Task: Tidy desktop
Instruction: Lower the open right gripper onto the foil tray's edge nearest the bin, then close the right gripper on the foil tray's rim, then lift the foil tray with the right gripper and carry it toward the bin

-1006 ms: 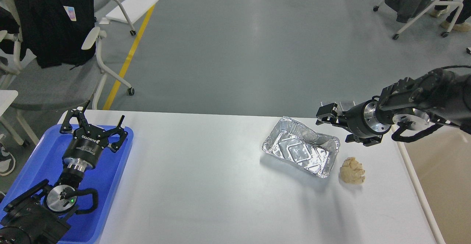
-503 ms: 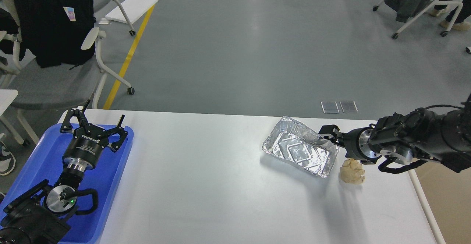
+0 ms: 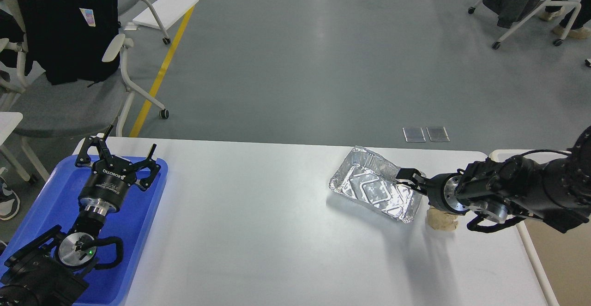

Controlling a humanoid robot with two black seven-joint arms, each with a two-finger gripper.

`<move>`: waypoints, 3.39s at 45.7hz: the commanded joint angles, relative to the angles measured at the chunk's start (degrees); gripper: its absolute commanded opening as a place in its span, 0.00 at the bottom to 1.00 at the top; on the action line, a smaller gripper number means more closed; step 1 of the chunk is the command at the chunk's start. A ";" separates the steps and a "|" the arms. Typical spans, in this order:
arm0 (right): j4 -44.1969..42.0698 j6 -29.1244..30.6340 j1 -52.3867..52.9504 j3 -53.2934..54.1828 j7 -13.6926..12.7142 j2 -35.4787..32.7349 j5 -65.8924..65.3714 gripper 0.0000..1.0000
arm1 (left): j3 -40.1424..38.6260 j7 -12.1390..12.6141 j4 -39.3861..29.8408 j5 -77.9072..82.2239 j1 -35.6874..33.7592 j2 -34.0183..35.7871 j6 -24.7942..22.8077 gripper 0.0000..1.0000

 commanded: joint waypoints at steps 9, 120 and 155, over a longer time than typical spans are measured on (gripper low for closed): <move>-3.98 -2.45 -5.26 3.64 0.10 0.47 -4.07 0.94 | 0.00 0.00 0.01 0.00 0.00 -0.04 0.00 0.99; 3.74 1.07 6.50 1.80 0.10 -2.08 -11.01 0.00 | 0.00 0.00 0.01 0.00 0.00 -0.04 0.00 0.99; 17.81 28.40 48.79 -12.53 0.01 -4.54 -13.38 0.00 | 0.00 0.00 0.01 0.00 0.00 0.05 0.00 0.99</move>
